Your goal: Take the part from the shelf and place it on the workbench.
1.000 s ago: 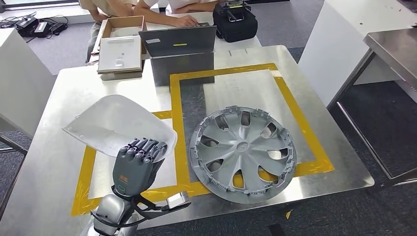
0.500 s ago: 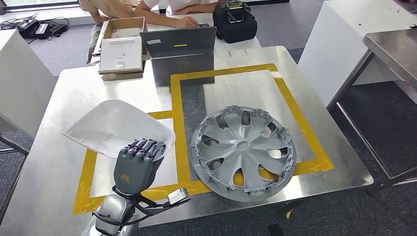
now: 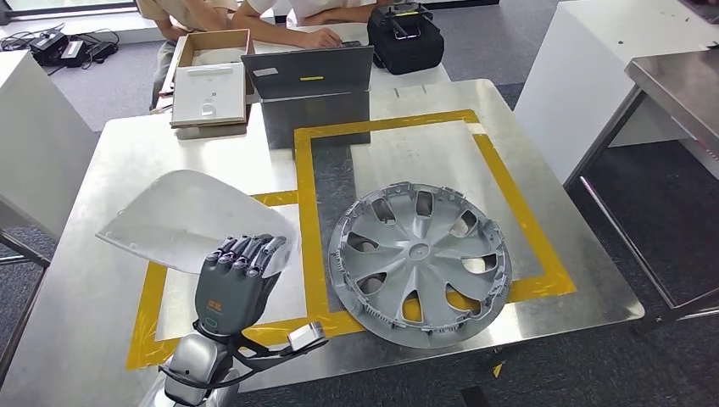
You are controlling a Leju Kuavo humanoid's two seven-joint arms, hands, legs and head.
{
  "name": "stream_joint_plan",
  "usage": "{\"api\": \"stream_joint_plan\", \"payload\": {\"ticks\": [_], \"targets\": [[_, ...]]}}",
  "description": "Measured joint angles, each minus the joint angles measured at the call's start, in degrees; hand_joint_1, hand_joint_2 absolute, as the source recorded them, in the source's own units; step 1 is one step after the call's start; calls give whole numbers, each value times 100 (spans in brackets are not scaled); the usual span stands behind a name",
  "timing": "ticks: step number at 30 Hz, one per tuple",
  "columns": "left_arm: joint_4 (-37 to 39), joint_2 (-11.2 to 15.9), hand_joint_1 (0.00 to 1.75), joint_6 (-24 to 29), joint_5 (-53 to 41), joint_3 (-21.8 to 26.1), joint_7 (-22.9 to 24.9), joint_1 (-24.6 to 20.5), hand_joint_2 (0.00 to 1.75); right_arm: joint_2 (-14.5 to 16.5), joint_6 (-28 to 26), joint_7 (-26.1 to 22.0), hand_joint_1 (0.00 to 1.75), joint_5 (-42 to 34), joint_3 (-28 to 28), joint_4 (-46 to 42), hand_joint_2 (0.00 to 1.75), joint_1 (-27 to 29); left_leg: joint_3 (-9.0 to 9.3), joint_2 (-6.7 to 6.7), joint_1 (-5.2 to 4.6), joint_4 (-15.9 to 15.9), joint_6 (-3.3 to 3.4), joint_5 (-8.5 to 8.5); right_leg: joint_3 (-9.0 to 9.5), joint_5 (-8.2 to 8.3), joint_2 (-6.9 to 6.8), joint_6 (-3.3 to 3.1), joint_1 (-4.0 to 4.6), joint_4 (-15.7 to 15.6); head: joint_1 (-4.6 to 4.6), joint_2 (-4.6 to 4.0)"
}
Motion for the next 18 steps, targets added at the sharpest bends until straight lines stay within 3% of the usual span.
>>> {"api": "stream_joint_plan", "payload": {"ticks": [1, 6, 9, 11, 13, 14, 15, 16, 18], "targets": [[-10, -1, 0, 1, 2, 0, -11, 4, 0, 0, -2, -1, 0, -1, 0, 0, 0, 0, 0, 0, 0, 0, 0, 0, 0, 0, 0, 0, 0, 0, 0, 0], [-91, -8, 0, 4, 16, 3, -58, 11, 0, 1, -37, -3, 0, -1, -5, 0, 0, 0, -5, 0, -8, 9, 11, -5, 4, 9, -1, 12, -9, -13, 1, 0], [-154, -9, 0, 8, 17, 8, -90, 13, 0, 10, -39, -1, 0, 5, -13, 0, 0, -1, 65, 8, 6, -142, 115, 107, 47, 47, -4, 90, -15, -93, 1, 0], [-186, -11, 0, 11, 10, 11, -95, 7, 0, 10, -42, 1, 0, 7, -25, 0, 0, -4, 139, 31, 62, -340, 163, 237, -26, -161, -7, 139, -14, 118, 10, 0], [-191, -14, 0, 13, 6, 14, -103, 12, 0, 9, -44, 4, 0, 5, -39, 0, 0, -5, 125, 51, 87, -391, 162, 283, -275, -550, -9, 202, -60, 728, 16, 0], [-190, -14, 0, 13, 4, 15, -108, 18, 0, 9, -45, 5, 0, 5, -44, 0, 0, -3, 99, 56, 104, -383, 144, 293, -395, -682, -10, 241, -91, 1034, 16, 0], [-188, -14, 0, 13, 3, 16, -111, 23, 0, 8, -45, 7, 0, 5, -46, 0, 0, -2, 68, 62, 129, -364, 122, 300, -441, -710, -12, 284, -129, 1193, 16, 0], [-188, -14, 0, 13, 2, 17, -112, 24, 0, 6, -47, 8, 0, 5, -47, 0, 0, -1, 33, 64, 165, -333, 88, 305, -385, -629, -14, 335, -170, 1146, 15, 0], [-188, -14, 0, 13, 1, 20, -103, 23, 0, 2, -49, 8, 0, 7, -49, 1, 0, -7, -58, 61, 250, -214, -19, 284, -11, -340, -26, 472, -256, 509, 19, 0]]}}
